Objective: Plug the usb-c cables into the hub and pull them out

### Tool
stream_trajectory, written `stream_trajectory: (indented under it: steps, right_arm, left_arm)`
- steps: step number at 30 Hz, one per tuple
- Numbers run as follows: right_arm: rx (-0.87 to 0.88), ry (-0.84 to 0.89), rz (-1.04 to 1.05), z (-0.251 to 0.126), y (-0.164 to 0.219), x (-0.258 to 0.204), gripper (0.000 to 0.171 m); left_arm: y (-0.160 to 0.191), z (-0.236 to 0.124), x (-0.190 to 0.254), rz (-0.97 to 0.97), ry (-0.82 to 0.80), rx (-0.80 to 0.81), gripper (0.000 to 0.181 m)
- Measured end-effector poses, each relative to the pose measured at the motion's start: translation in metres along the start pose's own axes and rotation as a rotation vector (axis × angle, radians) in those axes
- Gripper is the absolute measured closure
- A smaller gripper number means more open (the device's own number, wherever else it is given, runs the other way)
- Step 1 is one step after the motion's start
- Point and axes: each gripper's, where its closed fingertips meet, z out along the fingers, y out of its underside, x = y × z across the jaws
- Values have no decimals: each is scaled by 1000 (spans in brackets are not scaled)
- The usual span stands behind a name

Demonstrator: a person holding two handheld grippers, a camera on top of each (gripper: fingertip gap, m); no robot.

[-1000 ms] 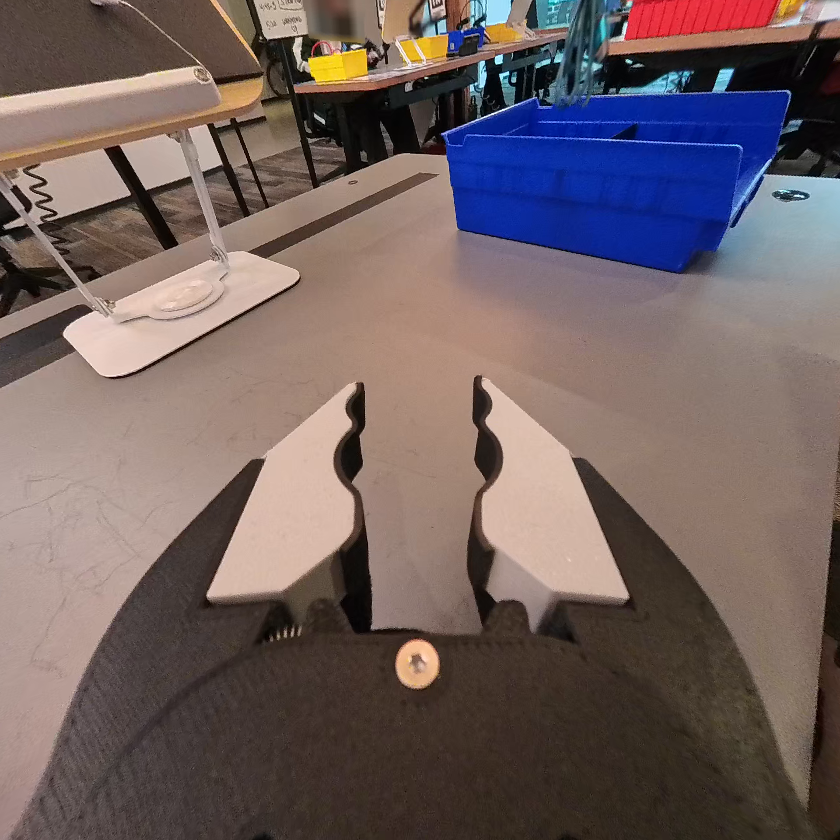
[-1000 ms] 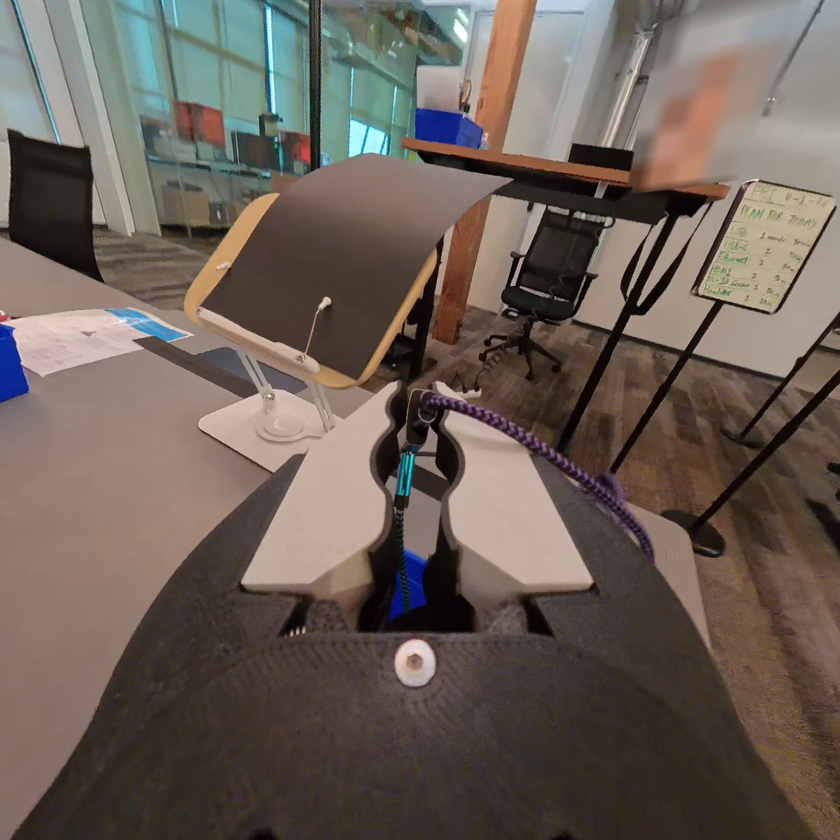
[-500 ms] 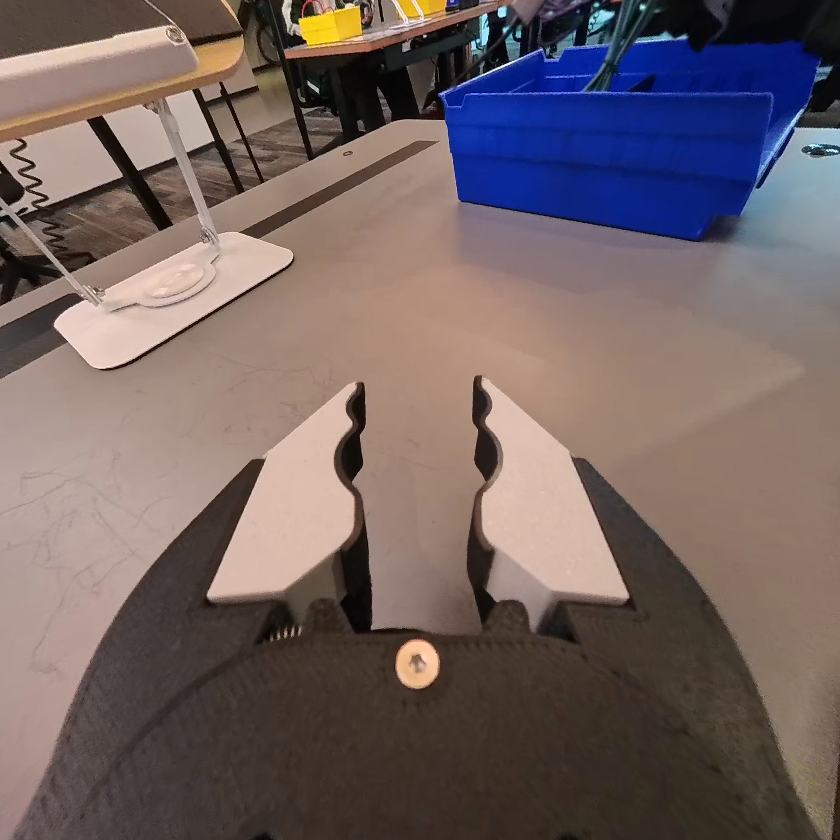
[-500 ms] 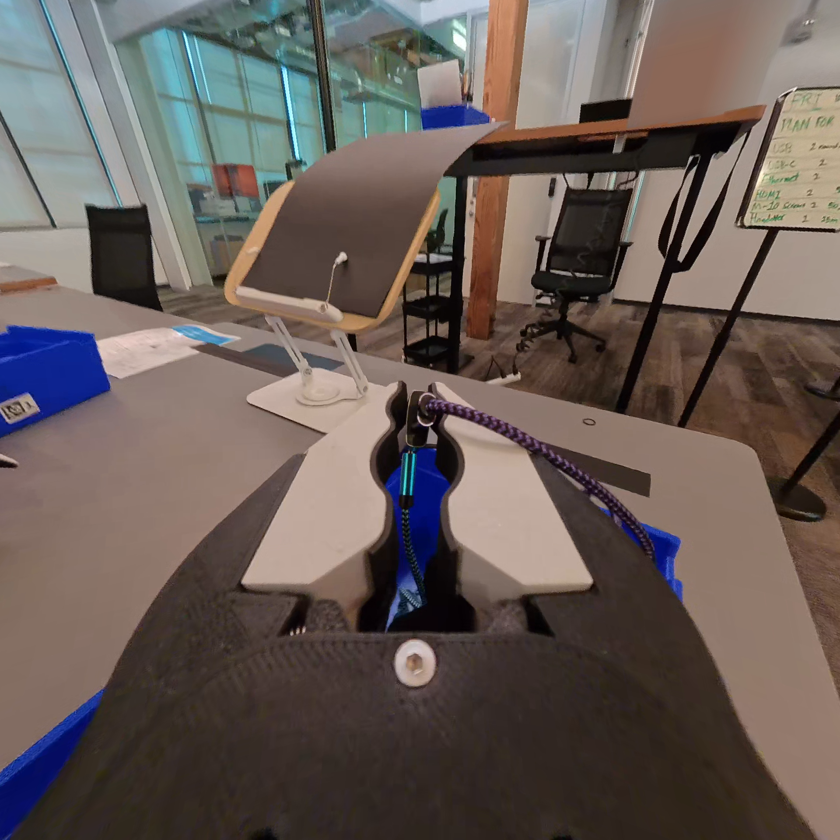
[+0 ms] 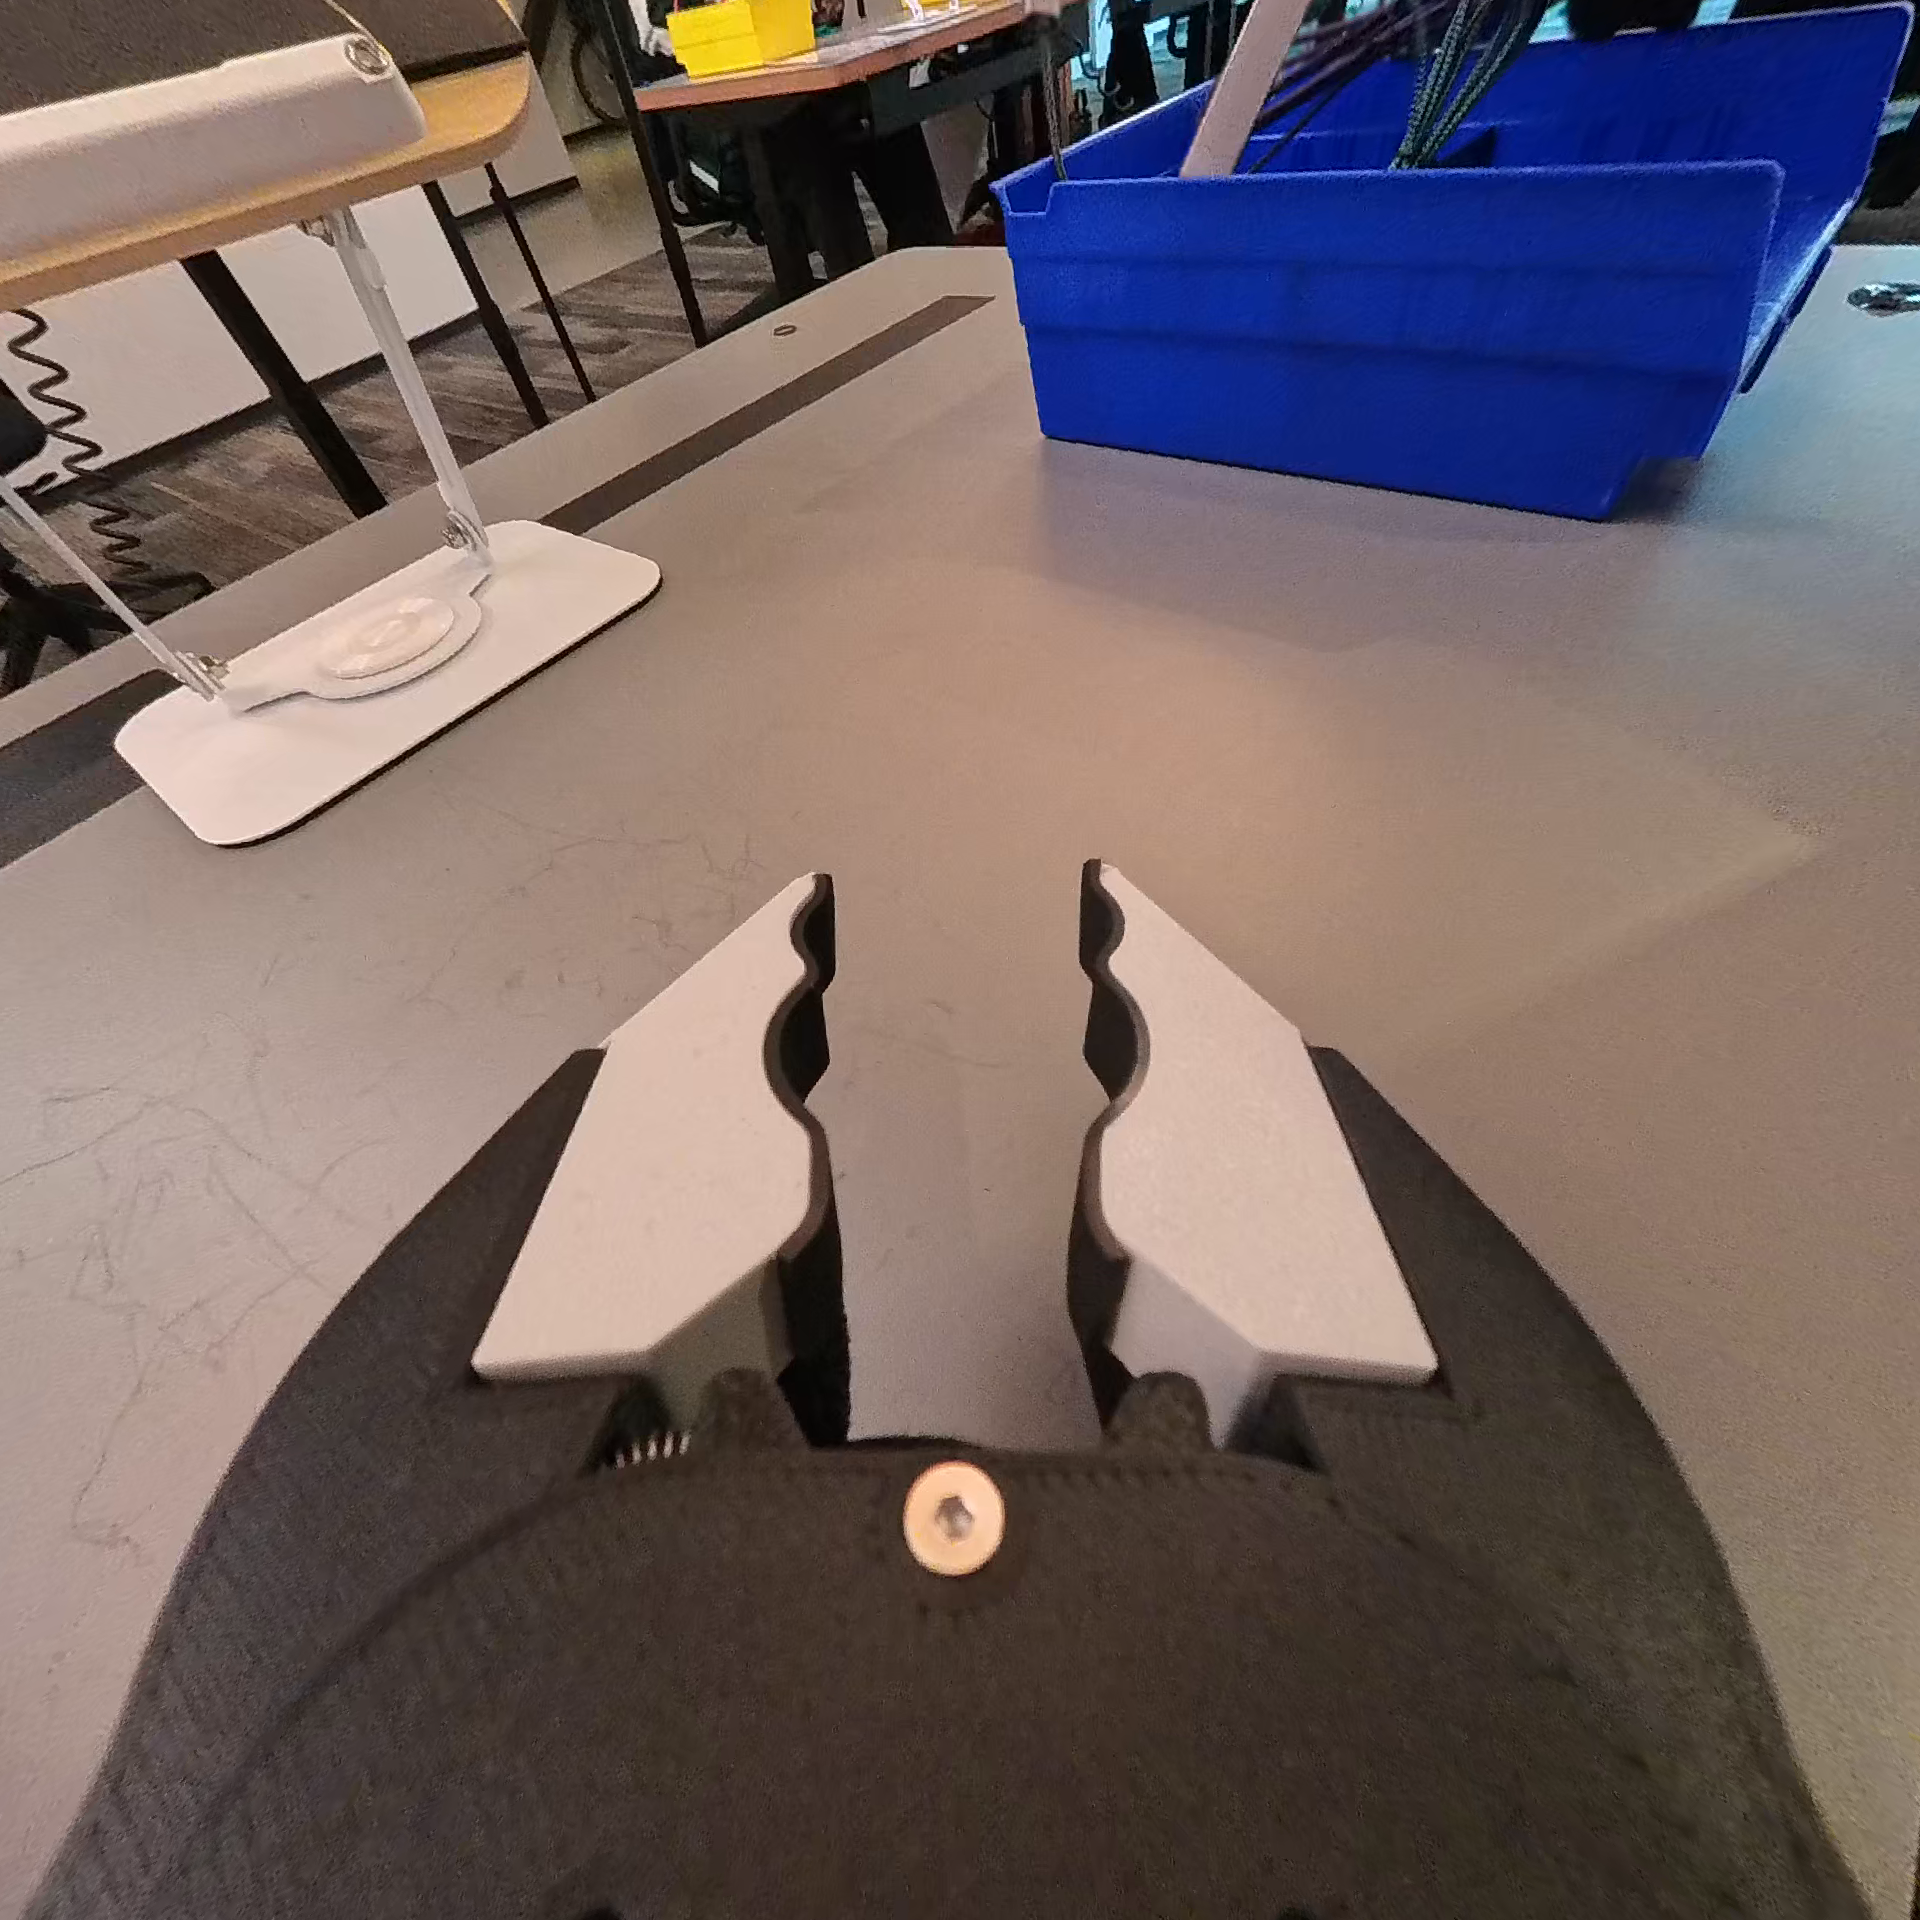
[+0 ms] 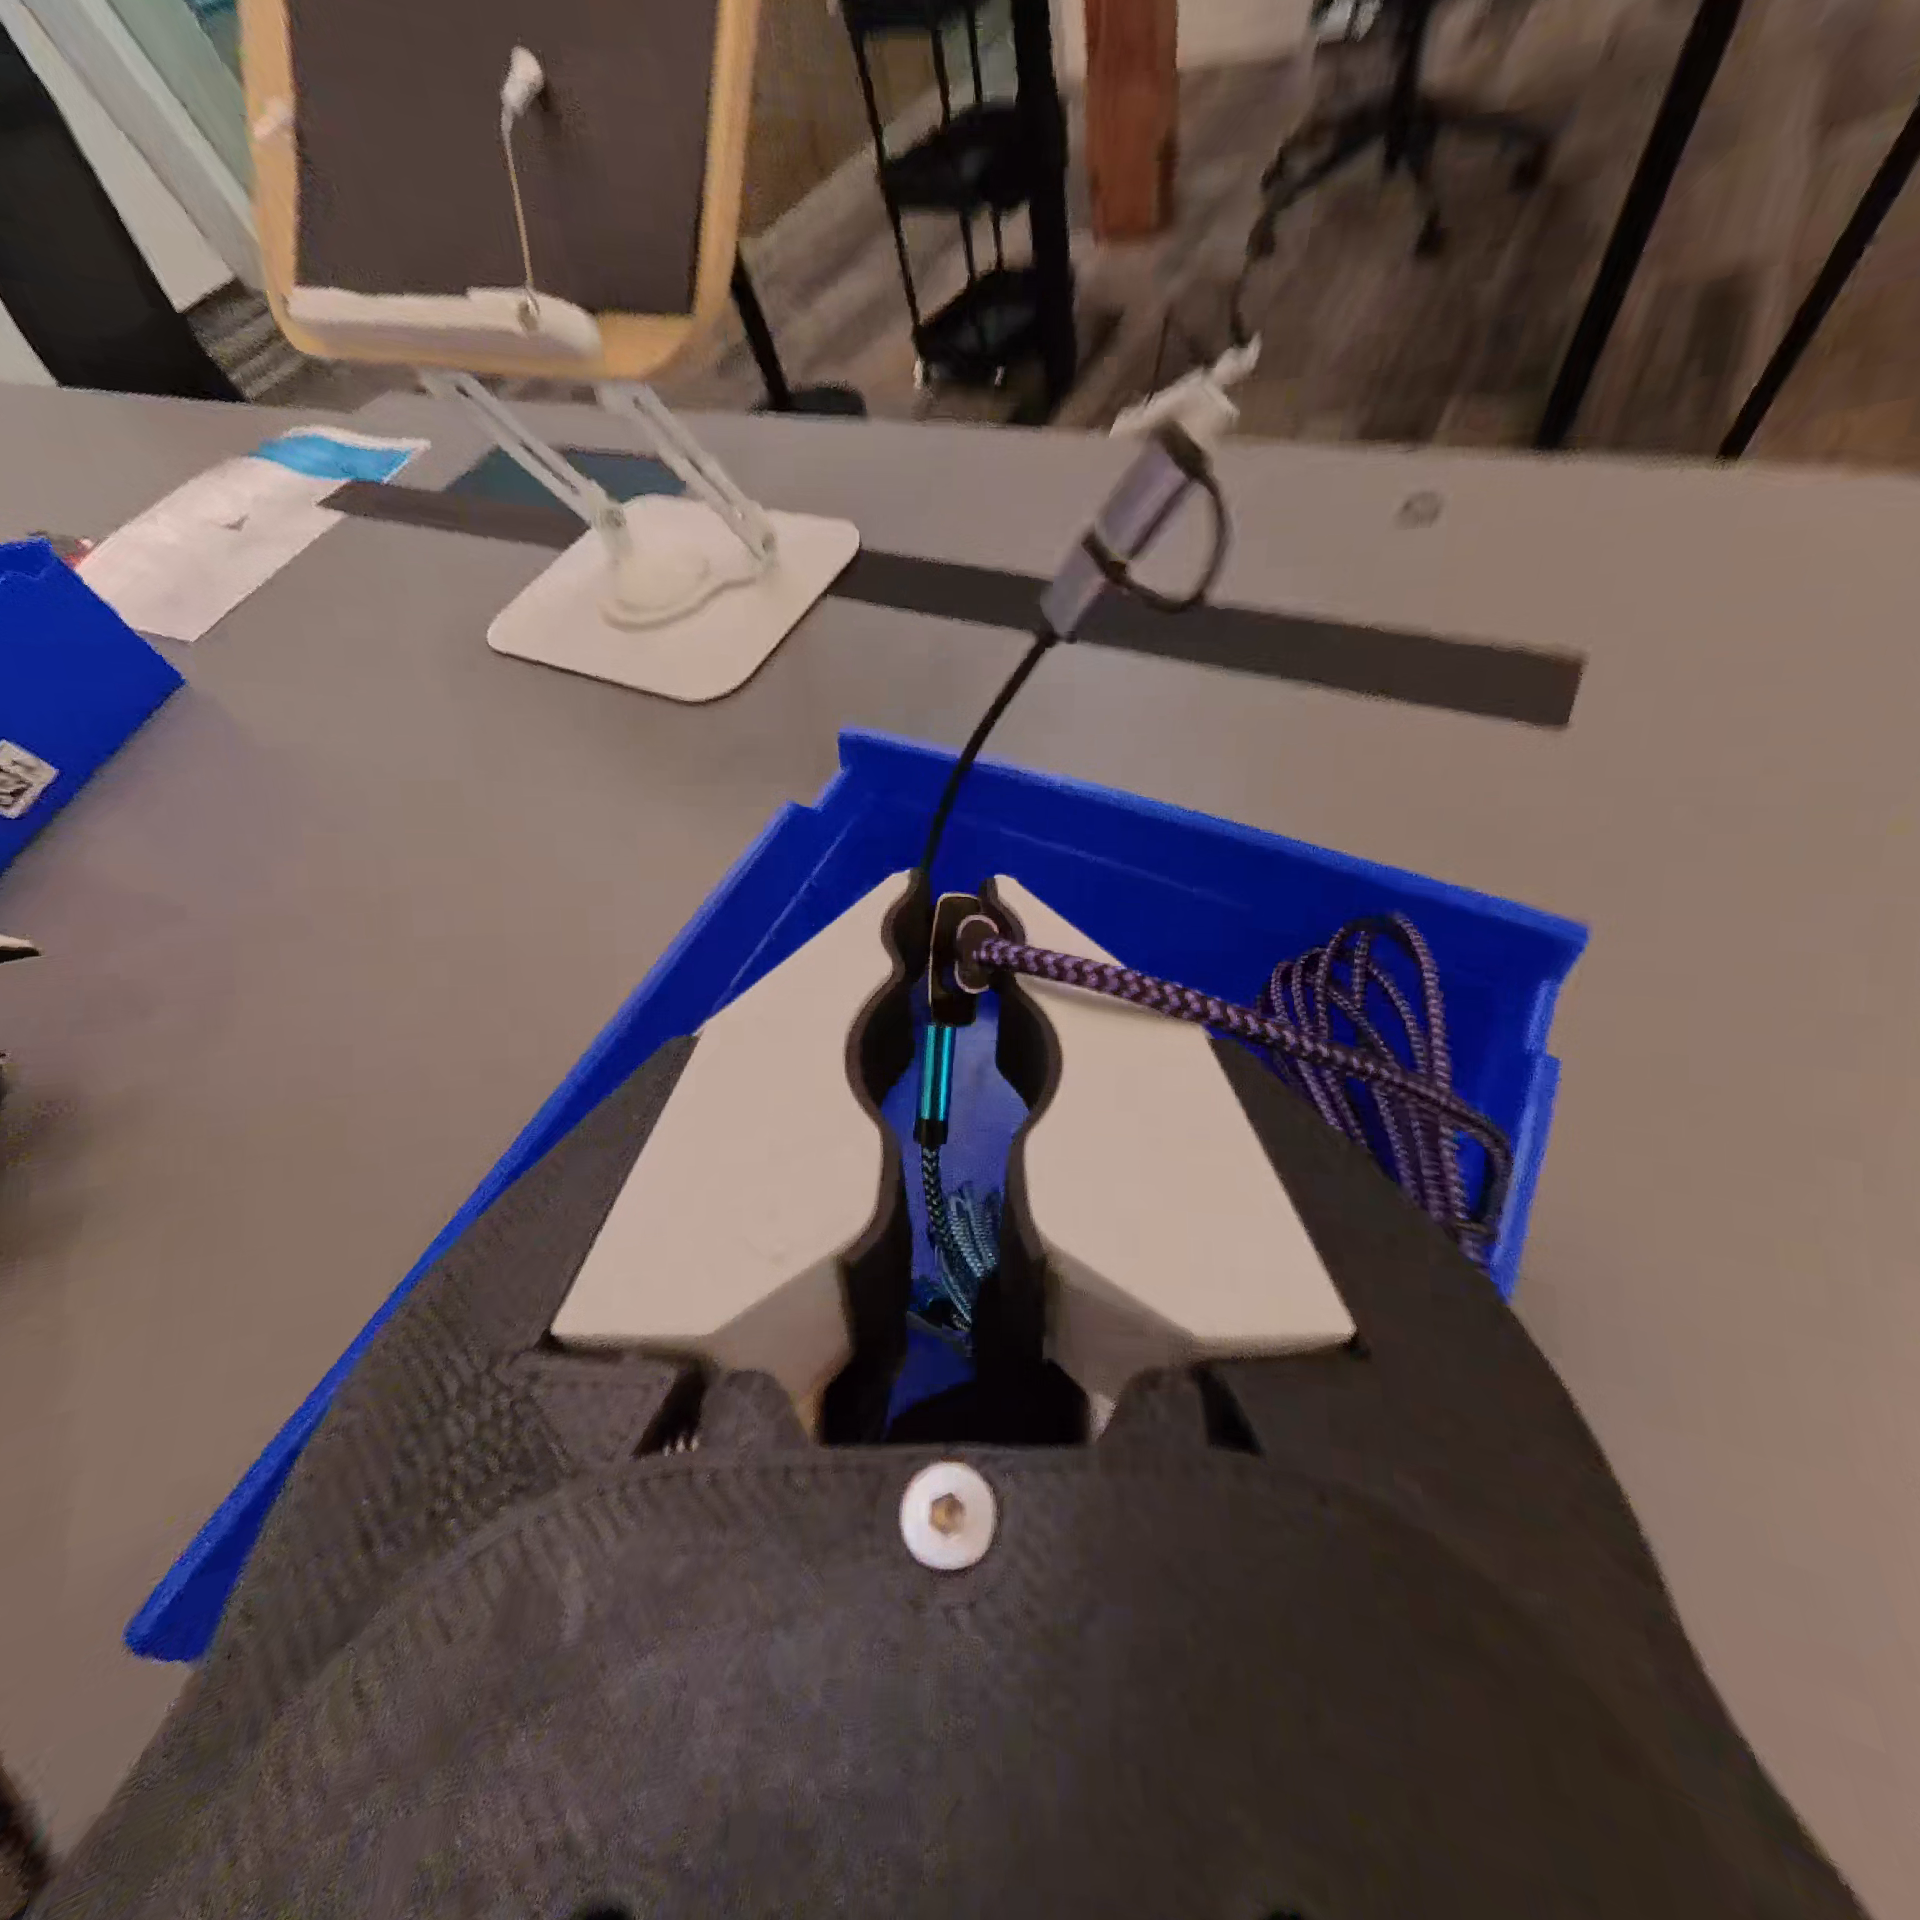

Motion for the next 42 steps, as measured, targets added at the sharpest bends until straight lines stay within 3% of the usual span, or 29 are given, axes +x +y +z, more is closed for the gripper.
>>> stream_trajectory:
  steps: [9, 10, 13, 14, 20, 25, 30, 34, 37, 42]
  right_arm:
    - [-395, 119, 94, 51, 46, 32, 163]
    - [-428, 163, 80, 53, 49, 40, 157]
    - [-619, 289, -98, 50, 61, 52, 113]
    - [-644, 285, -118, 49, 59, 48, 111]
    - [-729, 408, -352, 5, 25, 48, 99]
    - [-708, 558, -425, -40, -5, 41, 107]
    - [-442, 545, -570, -50, -38, -48, 120]
    - [-303, 370, -691, -33, -21, -149, 128]
    - [-220, 210, -731, -14, -1, -220, 133]
    - [-158, 41, -744, 11, 26, -291, 135]
  left_arm:
    - [1, 1, 1, -2, 7, -6, 136]
    - [1, 1, 1, -2, 8, -7, 136]
    - [1, 1, 1, 2, 9, -10, 136]
    - [1, 1, 1, 2, 9, -9, 136]
    - [1, 1, 1, -2, 11, -9, 135]
    - [1, 1, 1, 1, 7, -5, 135]
    - [-12, -11, -1, 25, -13, 29, 137]
    - [-47, -45, -16, 109, -62, 52, 141]
    - [-70, -83, -55, 216, -149, 10, 148]
    - [-79, -168, -178, 240, -365, -163, 157]
